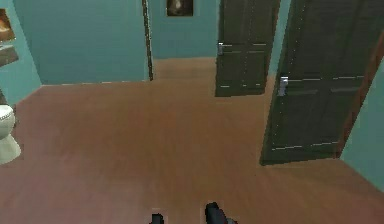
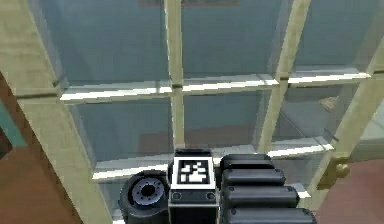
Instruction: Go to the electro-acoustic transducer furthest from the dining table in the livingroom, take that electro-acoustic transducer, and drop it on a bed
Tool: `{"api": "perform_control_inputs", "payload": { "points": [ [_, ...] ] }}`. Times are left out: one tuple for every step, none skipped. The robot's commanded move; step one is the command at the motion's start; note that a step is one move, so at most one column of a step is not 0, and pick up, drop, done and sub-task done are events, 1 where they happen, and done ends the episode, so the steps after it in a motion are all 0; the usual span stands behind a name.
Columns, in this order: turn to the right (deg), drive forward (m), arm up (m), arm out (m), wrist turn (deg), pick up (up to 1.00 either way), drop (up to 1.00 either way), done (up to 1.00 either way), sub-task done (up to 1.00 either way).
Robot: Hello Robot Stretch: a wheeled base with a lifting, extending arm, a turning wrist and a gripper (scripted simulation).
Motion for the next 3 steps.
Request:
{"api": "perform_control_inputs", "payload": {
  "points": [
    [0.0, 0.35, 0.00, 0.00, 0.0, 0.00, 0.00, 0.00, 0.00],
    [0.0, 1.00, 0.00, 0.00, 0.0, 0.00, 0.00, 0.00, 0.00],
    [0.0, 1.00, 0.00, 0.00, 0.0, 0.00, 0.00, 0.00, 0.00]
  ]
}}
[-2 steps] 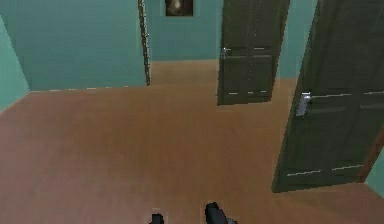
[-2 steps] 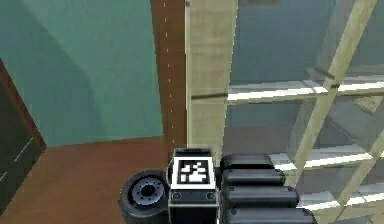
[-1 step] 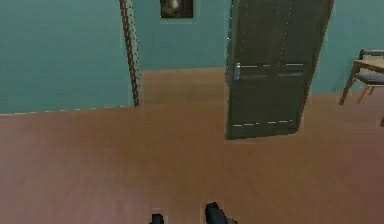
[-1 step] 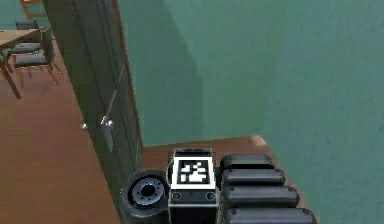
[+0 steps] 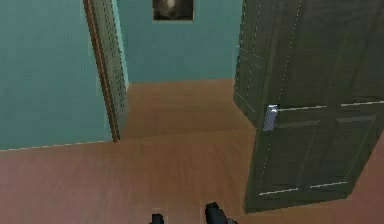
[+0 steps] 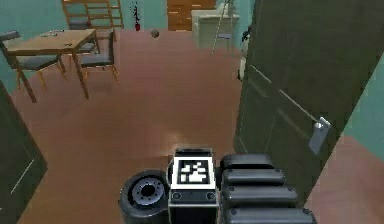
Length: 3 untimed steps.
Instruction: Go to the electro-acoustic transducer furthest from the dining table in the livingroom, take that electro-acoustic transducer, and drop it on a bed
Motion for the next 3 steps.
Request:
{"api": "perform_control_inputs", "payload": {
  "points": [
    [3.0, 0.00, 0.00, 0.00, 0.0, 0.00, 0.00, 0.00, 0.00],
    [-9.0, 0.00, 0.00, 0.00, 0.0, 0.00, 0.00, 0.00, 0.00],
    [0.0, 0.60, 0.00, 0.00, 0.0, 0.00, 0.00, 0.00, 0.00]
  ]
}}
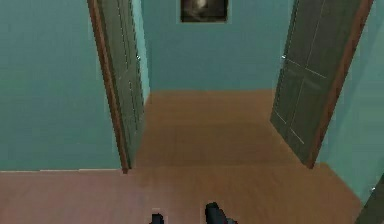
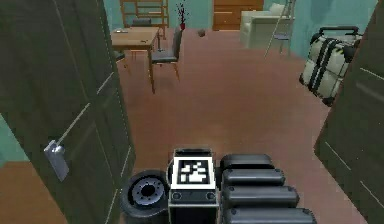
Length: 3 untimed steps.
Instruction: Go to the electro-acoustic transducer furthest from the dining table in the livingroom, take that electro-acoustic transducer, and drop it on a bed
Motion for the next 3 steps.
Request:
{"api": "perform_control_inputs", "payload": {
  "points": [
    [-3.0, 0.00, 0.00, 0.00, 0.0, 0.00, 0.00, 0.00, 0.00],
    [0.0, 0.65, 0.00, 0.00, 0.0, 0.00, 0.00, 0.00, 0.00],
    [18.0, 0.00, 0.00, 0.00, 0.0, 0.00, 0.00, 0.00, 0.00]
  ]
}}
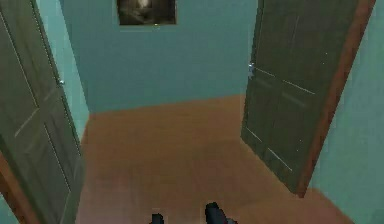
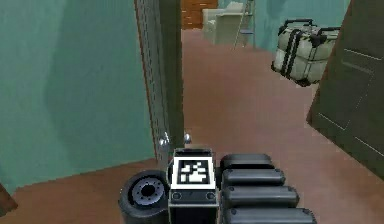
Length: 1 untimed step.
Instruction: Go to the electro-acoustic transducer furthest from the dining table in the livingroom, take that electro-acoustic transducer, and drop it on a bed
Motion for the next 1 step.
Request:
{"api": "perform_control_inputs", "payload": {
  "points": [
    [0.0, 1.00, 0.00, 0.00, 0.0, 0.00, 0.00, 0.00, 0.00]
  ]
}}
